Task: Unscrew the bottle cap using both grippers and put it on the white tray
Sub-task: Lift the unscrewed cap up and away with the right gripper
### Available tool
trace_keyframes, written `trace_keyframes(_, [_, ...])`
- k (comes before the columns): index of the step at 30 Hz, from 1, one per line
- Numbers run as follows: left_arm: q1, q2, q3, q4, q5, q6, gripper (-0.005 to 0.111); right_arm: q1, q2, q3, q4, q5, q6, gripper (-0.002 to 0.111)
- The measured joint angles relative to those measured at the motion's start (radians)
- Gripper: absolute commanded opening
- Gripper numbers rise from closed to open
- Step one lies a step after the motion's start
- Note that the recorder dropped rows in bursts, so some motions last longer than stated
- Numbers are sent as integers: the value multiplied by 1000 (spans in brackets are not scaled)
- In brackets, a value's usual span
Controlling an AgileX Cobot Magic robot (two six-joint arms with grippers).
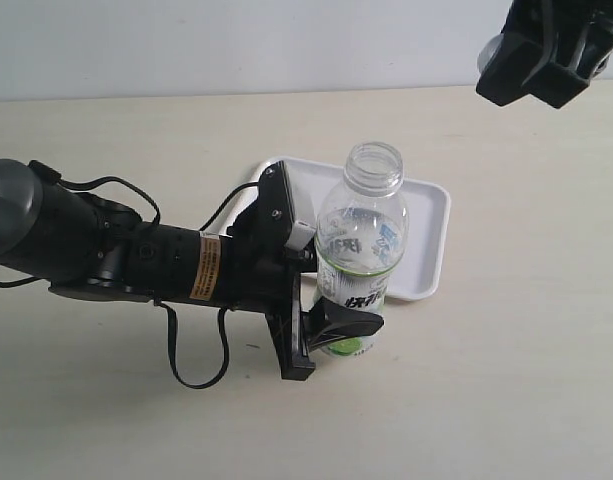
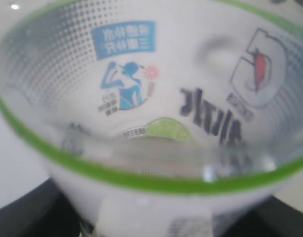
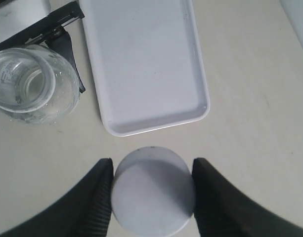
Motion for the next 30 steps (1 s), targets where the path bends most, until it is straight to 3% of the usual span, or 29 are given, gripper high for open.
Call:
trace_keyframes(11, [0, 0, 0, 1, 0, 0, 0, 0, 0, 0, 0, 0, 6, 0])
trace_keyframes(20, [0, 0, 0, 1, -3, 0, 0, 0, 72, 0, -82, -11, 312, 0])
trace_keyframes(30, [0, 0, 9, 3, -7, -4, 0, -98, 217, 0, -30, -112, 320, 0])
